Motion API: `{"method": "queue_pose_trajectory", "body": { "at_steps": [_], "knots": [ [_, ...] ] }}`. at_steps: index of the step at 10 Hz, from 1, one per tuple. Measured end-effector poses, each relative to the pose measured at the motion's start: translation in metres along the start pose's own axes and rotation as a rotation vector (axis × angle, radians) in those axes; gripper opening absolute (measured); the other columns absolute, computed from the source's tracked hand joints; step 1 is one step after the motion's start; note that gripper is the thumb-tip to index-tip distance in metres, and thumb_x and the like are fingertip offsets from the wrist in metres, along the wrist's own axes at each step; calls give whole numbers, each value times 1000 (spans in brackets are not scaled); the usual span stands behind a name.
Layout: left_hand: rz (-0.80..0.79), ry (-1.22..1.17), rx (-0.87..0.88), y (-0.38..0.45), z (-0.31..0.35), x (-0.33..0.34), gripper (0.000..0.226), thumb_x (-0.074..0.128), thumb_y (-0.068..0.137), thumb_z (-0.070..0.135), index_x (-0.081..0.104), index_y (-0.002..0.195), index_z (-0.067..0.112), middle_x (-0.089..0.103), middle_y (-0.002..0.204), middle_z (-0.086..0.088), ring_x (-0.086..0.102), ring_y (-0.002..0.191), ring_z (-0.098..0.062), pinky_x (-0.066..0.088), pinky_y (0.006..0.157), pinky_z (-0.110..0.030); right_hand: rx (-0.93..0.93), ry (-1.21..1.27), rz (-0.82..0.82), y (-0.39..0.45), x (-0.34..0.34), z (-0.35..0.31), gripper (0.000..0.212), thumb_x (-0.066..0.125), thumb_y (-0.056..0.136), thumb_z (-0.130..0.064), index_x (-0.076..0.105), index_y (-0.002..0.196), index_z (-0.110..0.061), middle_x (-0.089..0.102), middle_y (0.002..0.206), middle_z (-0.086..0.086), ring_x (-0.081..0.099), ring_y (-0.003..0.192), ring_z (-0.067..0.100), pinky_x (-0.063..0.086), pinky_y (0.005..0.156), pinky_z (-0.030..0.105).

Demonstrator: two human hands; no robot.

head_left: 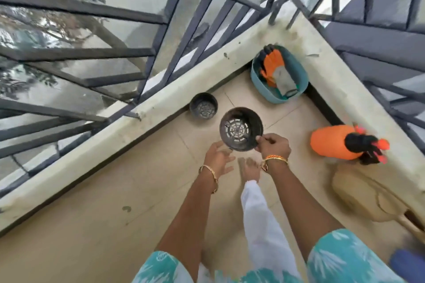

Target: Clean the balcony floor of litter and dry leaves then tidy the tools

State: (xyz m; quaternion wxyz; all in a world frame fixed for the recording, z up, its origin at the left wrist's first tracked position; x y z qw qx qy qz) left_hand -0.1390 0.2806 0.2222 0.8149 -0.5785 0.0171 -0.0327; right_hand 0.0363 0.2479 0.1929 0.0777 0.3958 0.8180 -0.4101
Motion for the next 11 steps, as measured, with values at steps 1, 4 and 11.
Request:
{"method": "queue_pose_trajectory", "body": {
  "at_steps": [1,4,11],
  "knots": [
    [15,-67,-27,25,14,23,45,36,93,-7,41,133,14,56,113,-7,56,79,-15,48,67,-33,3,-59,-31,40,13,-11,17,73,75,-1,65,66,-13,61,62,9,65,60,31,58,70,44],
    [66,-124,-55,157,53,72,58,30,92,-12,35,144,14,48,128,-9,53,92,-18,46,88,-41,167,-21,-32,165,83,-2,13,71,76,3,63,70,-6,61,65,13,58,46,18,58,53,26],
    [187,121,-6,265,71,59,26,38,91,5,55,101,22,65,106,-9,65,93,-31,53,81,-40,115,-243,-52,239,147,-4,10,62,81,-8,71,80,-7,69,86,13,63,84,30,45,72,25]
  ]
}}
Point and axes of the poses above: each hand's wrist, its own y-axis towards the middle knuckle, its own x-axis out of the palm, z = x × y, the point moved 6 cm from there along y, towards the middle knuckle
